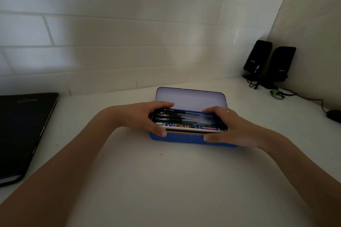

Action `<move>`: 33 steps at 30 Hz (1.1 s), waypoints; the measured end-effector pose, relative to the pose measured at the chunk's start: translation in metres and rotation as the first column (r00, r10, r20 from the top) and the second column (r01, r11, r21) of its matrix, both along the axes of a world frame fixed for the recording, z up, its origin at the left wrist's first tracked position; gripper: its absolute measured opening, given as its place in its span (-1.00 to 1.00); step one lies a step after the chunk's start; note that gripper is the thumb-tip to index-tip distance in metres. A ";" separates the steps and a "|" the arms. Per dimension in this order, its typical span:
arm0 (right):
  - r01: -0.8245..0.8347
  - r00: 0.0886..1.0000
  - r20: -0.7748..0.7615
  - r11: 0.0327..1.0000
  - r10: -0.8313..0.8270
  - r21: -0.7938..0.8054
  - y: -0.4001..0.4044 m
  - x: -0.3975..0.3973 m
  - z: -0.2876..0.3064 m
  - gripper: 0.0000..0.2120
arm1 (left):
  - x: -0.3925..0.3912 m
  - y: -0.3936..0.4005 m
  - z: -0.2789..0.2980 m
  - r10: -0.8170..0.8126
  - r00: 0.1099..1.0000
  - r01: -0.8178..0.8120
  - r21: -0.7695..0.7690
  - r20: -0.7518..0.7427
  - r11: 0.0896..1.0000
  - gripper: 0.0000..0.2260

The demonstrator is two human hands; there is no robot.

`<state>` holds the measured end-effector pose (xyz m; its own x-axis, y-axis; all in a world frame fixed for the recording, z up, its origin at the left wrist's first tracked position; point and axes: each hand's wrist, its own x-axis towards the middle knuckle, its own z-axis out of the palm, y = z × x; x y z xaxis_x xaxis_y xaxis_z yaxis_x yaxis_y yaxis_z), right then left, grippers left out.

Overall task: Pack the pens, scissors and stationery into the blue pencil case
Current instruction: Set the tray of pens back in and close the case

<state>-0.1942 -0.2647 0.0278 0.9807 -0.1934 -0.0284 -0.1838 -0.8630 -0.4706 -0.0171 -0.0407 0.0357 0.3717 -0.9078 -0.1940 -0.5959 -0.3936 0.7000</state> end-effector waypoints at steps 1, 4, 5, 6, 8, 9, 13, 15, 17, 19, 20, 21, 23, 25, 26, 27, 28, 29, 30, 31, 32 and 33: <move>0.002 1.000 0.003 1.000 -0.002 -0.010 0.000 -0.005 -0.001 -0.17 | -0.003 -0.001 0.001 -0.021 1.000 0.021 0.007 0.022 1.000 -0.08; 0.002 0.999 0.038 0.999 0.000 -0.045 0.001 -0.022 -0.005 -0.16 | -0.012 -0.003 0.001 -0.076 0.995 0.075 0.022 0.058 0.997 -0.12; 0.008 0.998 0.061 0.999 -0.005 -0.051 0.002 -0.027 -0.007 -0.16 | -0.013 -0.004 0.001 -0.091 0.995 0.090 0.023 0.043 0.996 -0.16; 0.012 0.996 0.086 0.998 -0.007 -0.056 0.003 -0.031 -0.008 -0.16 | -0.014 -0.004 0.001 -0.100 0.995 0.100 0.013 0.011 0.995 -0.22; 0.010 0.993 0.114 0.998 -0.002 -0.068 0.004 -0.035 -0.010 -0.16 | -0.014 -0.005 0.000 -0.077 0.994 0.073 -0.053 -0.076 0.996 -0.43; 0.005 0.993 0.118 0.998 0.002 -0.063 0.004 -0.035 -0.011 -0.16 | -0.015 -0.006 -0.001 -0.042 0.994 0.031 -0.107 -0.102 0.994 -0.58; 0.059 0.958 0.271 0.989 -0.093 0.132 0.001 -0.039 -0.009 -0.44 | -0.018 -0.013 -0.002 0.120 0.990 -0.139 -0.324 -0.075 0.936 -0.79; 0.115 0.889 0.432 0.987 -0.152 0.111 -0.005 -0.040 -0.006 -0.58 | -0.017 -0.014 -0.002 0.163 0.985 -0.173 -0.370 -0.057 0.913 -0.84; 0.174 0.839 0.514 0.983 -0.178 0.055 -0.011 -0.041 -0.004 -0.58 | -0.015 -0.013 0.000 0.202 0.979 -0.201 -0.389 -0.039 0.899 -0.88; 0.217 0.844 0.503 0.976 -0.186 -0.004 -0.017 -0.041 -0.006 -0.55 | -0.015 -0.010 0.003 0.228 0.973 -0.220 -0.391 -0.026 0.894 -0.88; 0.219 0.859 0.481 0.975 -0.175 -0.037 -0.018 -0.040 -0.007 -0.55 | -0.015 -0.010 0.003 0.239 0.971 -0.225 -0.389 -0.013 0.893 -0.87; 0.209 0.874 0.462 0.975 -0.153 -0.073 -0.019 -0.040 -0.009 -0.55 | -0.015 -0.009 0.003 0.251 0.968 -0.228 -0.386 0.008 0.894 -0.87; 0.184 0.888 0.447 0.975 -0.109 -0.127 -0.017 -0.039 -0.011 -0.56 | -0.016 -0.009 0.002 0.267 0.963 -0.230 -0.384 0.045 0.894 -0.89; 0.185 0.887 0.448 0.974 -0.109 -0.130 -0.016 -0.038 -0.011 -0.54 | -0.016 -0.011 0.001 0.273 0.959 -0.219 -0.397 0.083 0.891 -0.91; 0.188 0.887 0.445 0.976 -0.121 -0.111 -0.014 -0.037 -0.010 -0.53 | -0.016 -0.011 0.001 0.276 0.956 -0.214 -0.405 0.102 0.889 -0.92; 0.191 0.889 0.437 0.978 -0.138 -0.080 -0.013 -0.037 -0.010 -0.52 | -0.016 -0.010 0.002 0.279 0.953 -0.209 -0.413 0.116 0.886 -0.93; 0.190 0.892 0.425 0.981 -0.152 -0.047 -0.011 -0.037 -0.010 -0.51 | -0.016 -0.010 0.002 0.282 0.951 -0.205 -0.421 0.128 0.884 -0.93; 0.185 0.896 0.414 0.983 -0.162 -0.016 -0.008 -0.036 -0.010 -0.50 | -0.015 -0.010 0.003 0.288 0.947 -0.202 -0.428 0.145 0.881 -0.94; 0.180 0.898 0.406 0.984 -0.170 0.012 -0.006 -0.036 -0.009 -0.49 | -0.014 -0.009 0.003 0.295 0.941 -0.200 -0.430 0.166 0.880 -0.94; 0.181 0.898 0.401 0.983 -0.180 0.035 -0.005 -0.036 -0.009 -0.49 | -0.013 -0.009 0.003 0.300 0.936 -0.198 -0.430 0.182 0.881 -0.94; 0.189 0.896 0.400 0.981 -0.191 0.045 -0.004 -0.035 -0.008 -0.49 | -0.013 -0.009 0.003 0.301 0.935 -0.197 -0.428 0.190 0.882 -0.95; 0.204 0.892 0.404 0.978 -0.204 0.044 -0.004 -0.035 -0.008 -0.51 | -0.013 -0.009 0.002 0.300 0.934 -0.196 -0.426 0.193 0.883 -0.95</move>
